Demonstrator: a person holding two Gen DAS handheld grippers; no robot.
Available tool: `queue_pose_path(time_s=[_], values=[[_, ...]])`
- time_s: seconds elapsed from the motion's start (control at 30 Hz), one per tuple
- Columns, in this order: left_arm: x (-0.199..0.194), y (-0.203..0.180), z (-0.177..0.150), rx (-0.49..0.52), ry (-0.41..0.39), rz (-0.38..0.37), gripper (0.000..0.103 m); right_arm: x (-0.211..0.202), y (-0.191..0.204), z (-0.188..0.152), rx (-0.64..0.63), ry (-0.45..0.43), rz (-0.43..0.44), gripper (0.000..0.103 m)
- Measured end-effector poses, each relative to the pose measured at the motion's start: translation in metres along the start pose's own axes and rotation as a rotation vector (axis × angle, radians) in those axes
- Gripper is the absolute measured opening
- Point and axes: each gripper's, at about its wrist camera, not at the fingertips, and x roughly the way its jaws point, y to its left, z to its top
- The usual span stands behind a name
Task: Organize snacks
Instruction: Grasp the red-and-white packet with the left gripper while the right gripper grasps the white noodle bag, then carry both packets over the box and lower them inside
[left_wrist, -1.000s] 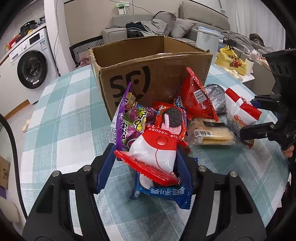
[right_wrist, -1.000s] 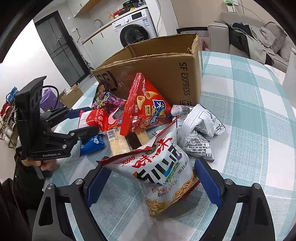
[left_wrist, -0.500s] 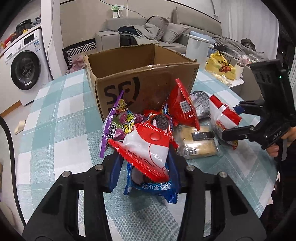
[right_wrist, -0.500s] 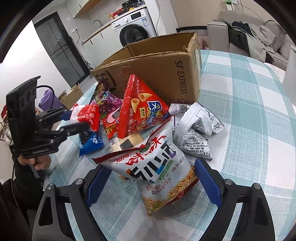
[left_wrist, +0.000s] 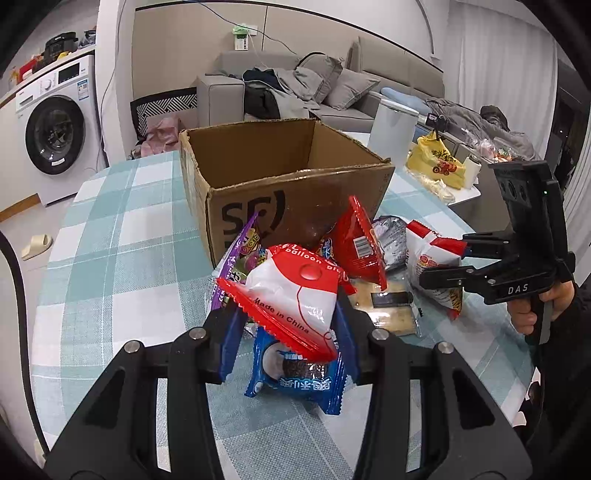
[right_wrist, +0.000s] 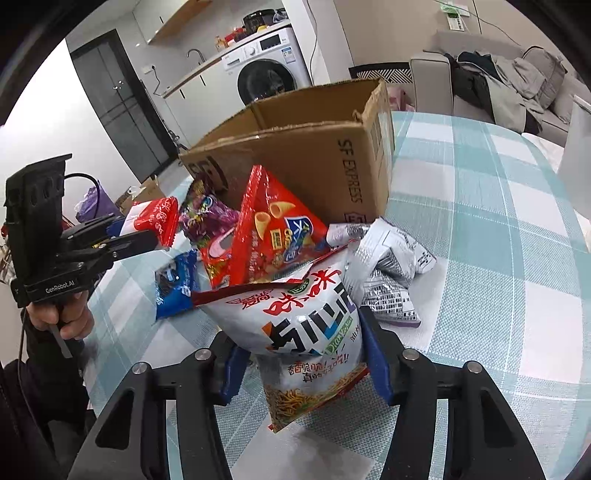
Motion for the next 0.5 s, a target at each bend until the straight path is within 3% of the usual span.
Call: queue_pose_path(time_s=[0.5], values=[[-0.02, 0.002, 0.008, -0.044, -0.067, 0.008, 0.042, -0.038, 0.01, 0.009, 0.007, -0.113, 0.048, 0.055]])
